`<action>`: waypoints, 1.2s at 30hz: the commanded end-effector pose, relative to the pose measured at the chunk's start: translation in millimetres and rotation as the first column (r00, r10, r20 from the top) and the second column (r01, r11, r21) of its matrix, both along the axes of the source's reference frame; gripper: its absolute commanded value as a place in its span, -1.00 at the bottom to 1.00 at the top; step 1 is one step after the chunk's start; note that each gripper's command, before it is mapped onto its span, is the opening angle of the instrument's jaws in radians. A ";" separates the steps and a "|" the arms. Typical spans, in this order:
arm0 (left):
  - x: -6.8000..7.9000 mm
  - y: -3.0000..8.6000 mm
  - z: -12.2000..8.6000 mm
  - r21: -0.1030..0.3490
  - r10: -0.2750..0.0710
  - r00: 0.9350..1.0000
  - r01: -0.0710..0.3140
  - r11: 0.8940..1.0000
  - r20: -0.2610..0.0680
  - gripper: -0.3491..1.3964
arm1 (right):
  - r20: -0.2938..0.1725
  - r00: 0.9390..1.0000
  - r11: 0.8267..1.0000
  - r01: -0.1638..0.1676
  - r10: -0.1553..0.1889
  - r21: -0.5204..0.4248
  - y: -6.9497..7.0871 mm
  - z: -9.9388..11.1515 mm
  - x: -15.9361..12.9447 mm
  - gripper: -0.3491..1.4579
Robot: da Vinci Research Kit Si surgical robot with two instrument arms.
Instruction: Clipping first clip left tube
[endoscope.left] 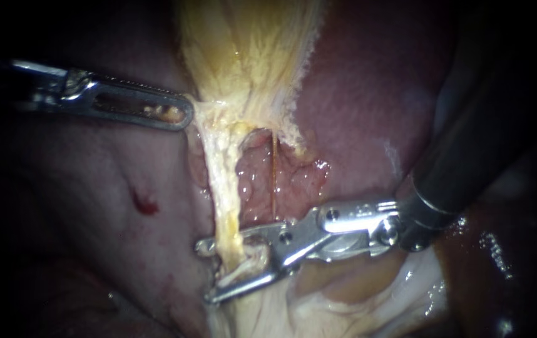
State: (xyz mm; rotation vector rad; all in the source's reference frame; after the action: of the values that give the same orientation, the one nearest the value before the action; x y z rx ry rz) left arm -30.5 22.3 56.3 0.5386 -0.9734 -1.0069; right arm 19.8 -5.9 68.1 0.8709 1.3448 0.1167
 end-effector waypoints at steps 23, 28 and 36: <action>-0.1 0.0 0.0 0.000 -0.001 1.000 0.001 1.000 0.000 -1.00 | 0.056 0.998 1.000 -0.007 0.008 -0.019 0.9 0.4 -0.5 -1.00; -0.1 0.0 0.0 0.000 -0.001 1.000 0.001 1.000 0.000 -1.00 | 0.100 0.995 0.999 0.004 0.000 -0.034 2.0 -0.1 -1.0 -1.00; -0.1 0.0 0.0 0.000 -0.001 1.000 0.001 1.000 -0.001 -1.00 | 0.102 0.995 0.999 0.000 0.003 -0.033 2.2 -0.3 -1.1 -1.00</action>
State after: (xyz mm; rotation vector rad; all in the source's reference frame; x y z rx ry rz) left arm -30.7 22.4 56.3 0.5379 -0.9734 -1.0079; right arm 18.7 -3.6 67.8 0.8259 1.2485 0.1382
